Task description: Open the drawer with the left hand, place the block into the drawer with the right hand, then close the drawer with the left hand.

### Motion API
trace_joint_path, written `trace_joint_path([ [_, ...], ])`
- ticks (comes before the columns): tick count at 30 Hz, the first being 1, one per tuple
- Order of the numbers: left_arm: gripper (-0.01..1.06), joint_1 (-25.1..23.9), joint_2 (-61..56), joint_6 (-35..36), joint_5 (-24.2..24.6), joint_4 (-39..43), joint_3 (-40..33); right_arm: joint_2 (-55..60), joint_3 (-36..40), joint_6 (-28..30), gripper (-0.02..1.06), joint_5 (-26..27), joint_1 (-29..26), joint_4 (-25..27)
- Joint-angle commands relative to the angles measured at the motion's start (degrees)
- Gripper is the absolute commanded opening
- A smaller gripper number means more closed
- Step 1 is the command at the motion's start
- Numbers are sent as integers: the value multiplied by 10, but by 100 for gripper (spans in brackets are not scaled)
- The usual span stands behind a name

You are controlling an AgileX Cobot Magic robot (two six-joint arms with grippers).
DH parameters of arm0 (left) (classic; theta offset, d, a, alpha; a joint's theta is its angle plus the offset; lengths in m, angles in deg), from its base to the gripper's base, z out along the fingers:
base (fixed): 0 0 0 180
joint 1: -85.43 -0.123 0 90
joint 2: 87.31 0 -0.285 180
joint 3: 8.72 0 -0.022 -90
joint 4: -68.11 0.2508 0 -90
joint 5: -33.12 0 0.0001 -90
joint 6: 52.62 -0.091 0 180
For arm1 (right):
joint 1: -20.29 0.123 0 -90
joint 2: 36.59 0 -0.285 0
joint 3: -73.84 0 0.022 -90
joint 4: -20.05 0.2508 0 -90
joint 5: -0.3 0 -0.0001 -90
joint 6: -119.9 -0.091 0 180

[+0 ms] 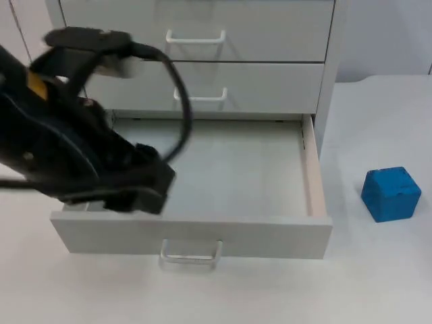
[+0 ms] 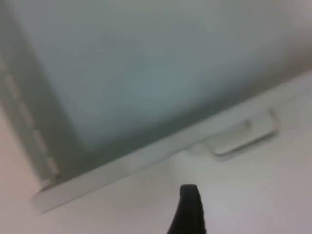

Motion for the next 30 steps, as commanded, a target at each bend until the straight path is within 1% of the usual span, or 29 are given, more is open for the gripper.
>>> trace_joint_path([
  [1,65,-44,-5,-20,10,-40,-1,0,2,-1,104,-2,-5,1],
  [2,65,-67,-5,-20,16,-39,-1,0,2,-1,104,-2,-5,1],
  [3,65,-67,-5,-20,16,-39,-1,0,2,-1,104,-2,-5,1],
  [5,65,-111,-5,-20,42,-34,-1,0,2,-1,104,-2,-5,1],
  [8,65,-162,-5,-20,67,-21,-1,0,2,-1,104,-2,-5,1],
  [9,65,-162,-5,-20,67,-21,-1,0,2,-1,104,-2,-5,1],
  [13,65,-212,-5,-20,83,2,-1,0,2,-1,104,-2,-5,1],
  [18,65,-234,-5,-20,91,7,-1,0,2,-1,104,-2,-5,1],
  [22,65,-234,-12,-20,90,27,-1,0,2,-1,104,-2,-4,1],
  [23,67,-234,-19,-20,89,30,-1,0,2,-1,104,-2,-4,1],
  [24,76,-234,-33,-10,88,40,-1,0,2,-1,104,-2,-4,1],
  [25,76,-234,-33,-10,88,40,-1,0,2,-1,104,-2,-4,1],
  [27,96,-234,-61,11,93,62,-1,0,2,-1,104,-2,-4,1],
  [28,104,-234,-77,16,99,70,-1,0,2,-1,104,-2,-4,1],
  [30,105,-234,-110,23,122,79,-1,0,2,-1,104,-2,-4,1],
])
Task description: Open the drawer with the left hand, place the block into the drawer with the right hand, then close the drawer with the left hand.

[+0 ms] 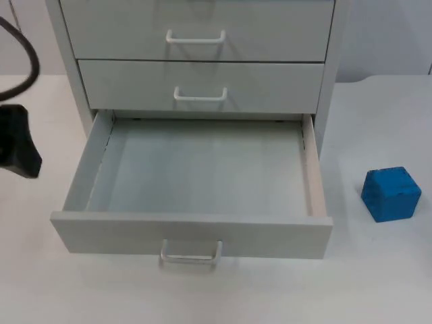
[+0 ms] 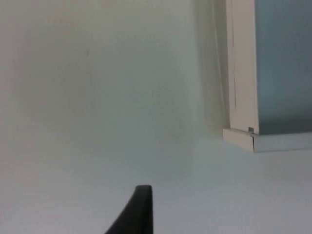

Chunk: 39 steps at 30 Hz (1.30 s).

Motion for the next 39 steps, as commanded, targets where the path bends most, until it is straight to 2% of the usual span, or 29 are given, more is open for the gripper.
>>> trace_joint_path([
  [1,105,-2,-54,13,36,16,-1,0,2,1,104,0,-4,1],
  [6,105,-2,-147,13,84,15,-4,0,2,1,104,0,-4,1],
  [8,105,-2,-161,13,85,16,-7,0,2,1,104,0,-3,3],
  [14,105,-2,-327,13,101,15,-72,0,2,1,104,-8,-3,4],
  [19,105,-2,-403,13,123,17,-82,0,2,1,104,-9,-3,4],
  [28,105,-2,-445,13,134,20,-82,0,2,1,104,-26,0,13],
  [35,105,-2,-445,13,134,33,-82,61,-18,-16,104,-30,63,13],
  [39,105,-2,-445,13,134,33,-82,170,-58,-35,104,13,118,10],
])
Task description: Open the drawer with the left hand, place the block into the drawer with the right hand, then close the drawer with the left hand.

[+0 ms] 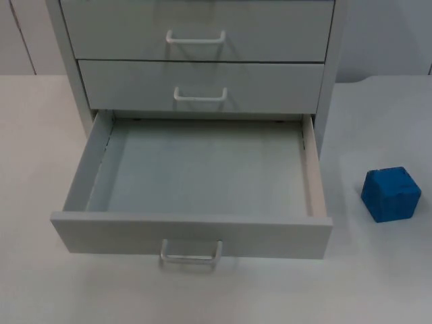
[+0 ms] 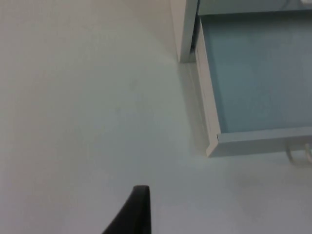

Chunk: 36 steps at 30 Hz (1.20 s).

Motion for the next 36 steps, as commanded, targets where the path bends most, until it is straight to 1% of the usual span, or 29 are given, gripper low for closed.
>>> trace_joint_path([
  [1,105,-2,-4,5,0,4,-2,39,-18,-6,104,26,16,0],
  [2,105,-2,-4,5,0,4,-2,66,-33,-6,104,29,24,0],
  [3,105,-2,-4,5,0,4,-2,66,-33,-6,104,29,24,0],
  [5,105,-2,-4,5,1,4,-2,144,-66,-6,104,38,26,0],
  [7,105,-2,-4,5,1,4,-2,191,-83,-6,104,57,26,-15],
  [8,105,-2,-4,5,1,4,-2,191,-83,-6,104,57,26,-15],
  [11,105,-2,-4,5,1,4,-2,249,-96,-6,104,117,26,-17],
  [12,105,-2,-4,5,1,3,-2,267,-99,-6,104,133,26,-17],
  [13,105,-2,-4,5,1,3,-2,267,-99,-6,104,133,26,-17],
  [16,105,-2,-4,5,1,3,-2,312,-103,-6,104,195,26,-18],
  [18,105,-2,-4,5,1,3,-2,335,-103,-6,104,226,26,-20],
  [19,105,-2,-4,5,1,3,-2,335,-103,-6,104,226,26,-20],
  [23,105,-2,-4,5,1,3,-2,373,-103,-6,104,269,26,-27],
  [27,105,-2,-4,5,1,3,-2,395,-103,-6,101,286,26,-30],
  [29,105,-2,-4,5,1,4,-2,404,-103,-6,97,294,26,-32],
  [30,105,-2,-4,5,0,4,-2,408,-103,-6,93,296,26,-33],
  [31,105,-2,-4,5,0,4,-2,408,-103,-6,93,296,26,-33],
  [32,105,-2,-4,5,0,4,-2,410,-103,-6,89,299,26,-33],
  [33,105,-2,-4,5,0,5,-2,412,-103,-6,82,300,26,-38],
  [35,105,-2,-4,5,0,5,-2,412,-103,-6,66,303,26,-44],
  [36,105,-2,-4,5,0,5,-2,412,-103,-6,63,303,26,-44],
])
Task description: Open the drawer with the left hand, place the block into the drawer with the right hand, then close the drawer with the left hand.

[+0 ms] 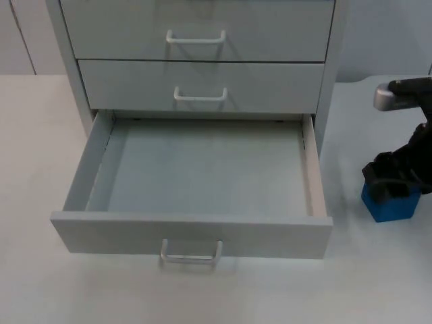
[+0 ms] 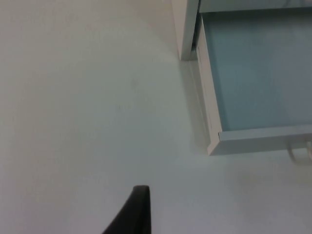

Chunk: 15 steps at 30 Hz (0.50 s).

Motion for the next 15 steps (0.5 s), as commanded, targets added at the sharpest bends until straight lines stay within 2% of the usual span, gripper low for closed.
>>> trace_joint_path([
  [1,105,-2,-4,5,-3,3,-2,0,-3,0,46,7,4,-9],
  [2,105,-2,-4,5,-3,3,-2,0,-3,1,41,7,4,-9],
  [3,105,-2,-4,5,-3,3,-2,0,-3,1,41,7,4,-9],
  [6,105,-2,-4,5,-3,3,-2,-11,-3,7,7,1,4,-10],
  [7,105,-2,-4,5,-3,3,-2,-21,-3,13,0,-4,4,-10],
  [10,105,-2,-4,5,-3,3,-2,-49,-3,18,0,-23,4,-11],
  [14,105,-2,-4,5,-3,3,-2,-136,-3,27,0,-85,4,-11],
  [15,105,-2,-4,5,-3,3,-2,-136,-3,27,0,-85,4,-11],
])
